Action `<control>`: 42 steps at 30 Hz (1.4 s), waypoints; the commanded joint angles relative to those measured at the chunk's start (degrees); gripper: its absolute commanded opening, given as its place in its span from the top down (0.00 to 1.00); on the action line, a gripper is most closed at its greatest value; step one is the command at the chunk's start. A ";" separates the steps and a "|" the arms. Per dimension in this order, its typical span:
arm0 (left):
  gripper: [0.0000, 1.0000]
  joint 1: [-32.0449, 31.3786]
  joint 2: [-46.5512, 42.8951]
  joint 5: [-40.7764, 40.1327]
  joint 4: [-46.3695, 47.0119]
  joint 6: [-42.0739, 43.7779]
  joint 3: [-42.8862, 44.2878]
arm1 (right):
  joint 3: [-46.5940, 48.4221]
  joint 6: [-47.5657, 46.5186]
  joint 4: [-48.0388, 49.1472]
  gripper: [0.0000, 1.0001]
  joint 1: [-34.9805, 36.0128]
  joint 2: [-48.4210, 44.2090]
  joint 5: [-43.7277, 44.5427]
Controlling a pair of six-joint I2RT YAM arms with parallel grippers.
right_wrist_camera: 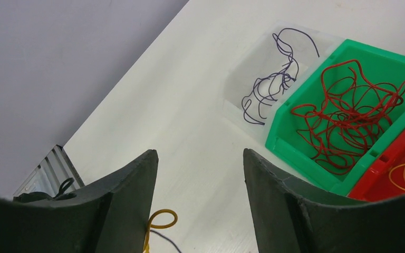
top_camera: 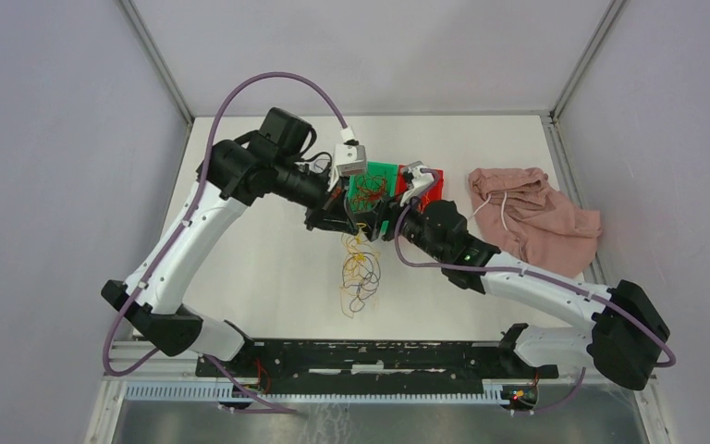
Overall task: Untangle the cables
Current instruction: Untie the cable.
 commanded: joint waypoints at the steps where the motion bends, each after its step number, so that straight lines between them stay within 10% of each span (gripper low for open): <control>1: 0.97 -0.29 0.80 3.02 -0.78 1.30 3.52 | 1.00 2.84 7.96 0.32 0.59 0.08 0.59; 26: 0.97 -0.38 1.45 -7.07 0.61 6.07 19.34 | -15.10 4.19 -3.12 0.32 2.67 -16.73 6.14; 42: 0.97 -3.76 0.47 -9.90 3.33 6.33 12.18 | 3.53 -3.83 -9.74 0.20 2.69 -20.89 0.24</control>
